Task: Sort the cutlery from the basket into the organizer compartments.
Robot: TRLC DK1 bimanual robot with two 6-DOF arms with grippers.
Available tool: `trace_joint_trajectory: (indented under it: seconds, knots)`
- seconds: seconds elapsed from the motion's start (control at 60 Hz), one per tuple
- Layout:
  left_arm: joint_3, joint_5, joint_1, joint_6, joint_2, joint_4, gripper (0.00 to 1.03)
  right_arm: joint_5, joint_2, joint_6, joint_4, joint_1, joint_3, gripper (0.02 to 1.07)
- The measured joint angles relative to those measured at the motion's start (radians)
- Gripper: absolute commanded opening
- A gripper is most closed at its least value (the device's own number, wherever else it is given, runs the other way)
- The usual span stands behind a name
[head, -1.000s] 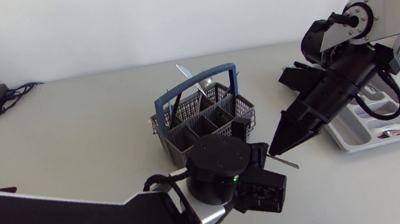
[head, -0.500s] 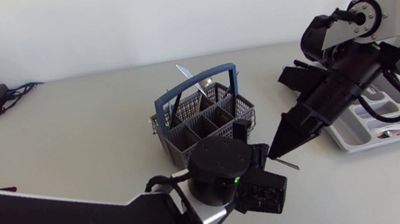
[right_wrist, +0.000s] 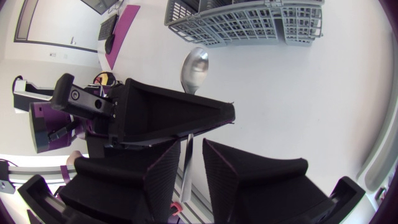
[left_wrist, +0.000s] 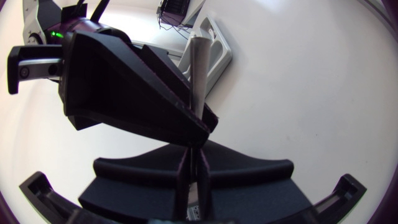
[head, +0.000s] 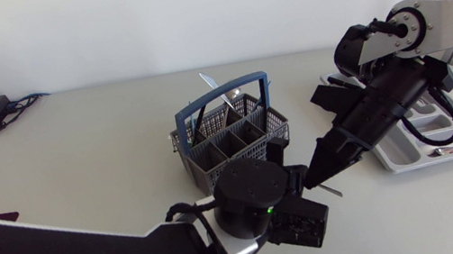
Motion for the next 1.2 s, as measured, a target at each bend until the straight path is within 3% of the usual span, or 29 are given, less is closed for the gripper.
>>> trace_joint_trajectory:
  seconds: [0.133, 0.783, 0.9, 1.1, 1.2]
  knots:
    - [-0.006, 0.0, -0.001, 0.001, 0.0, 0.006, 0.04, 0.003, -0.004, 0.0, 0.007, 0.005, -0.006, 0.12]
    - [-0.009, -0.008, -0.009, 0.02, 0.0, 0.023, 0.13, 0.08, -0.102, 0.022, 0.093, 0.047, -0.08, 0.09]
    - [-0.009, -0.017, -0.009, 0.019, 0.0, 0.023, 0.23, 0.126, -0.138, 0.031, 0.136, 0.073, -0.105, 0.09]
    - [-0.009, -0.037, -0.009, -0.002, 0.0, 0.024, 0.52, 0.226, -0.204, 0.065, 0.204, 0.11, -0.16, 0.09]
    - [-0.009, -0.05, -0.008, -0.029, -0.008, 0.023, 0.58, 0.272, -0.228, 0.071, 0.235, 0.111, -0.183, 0.09]
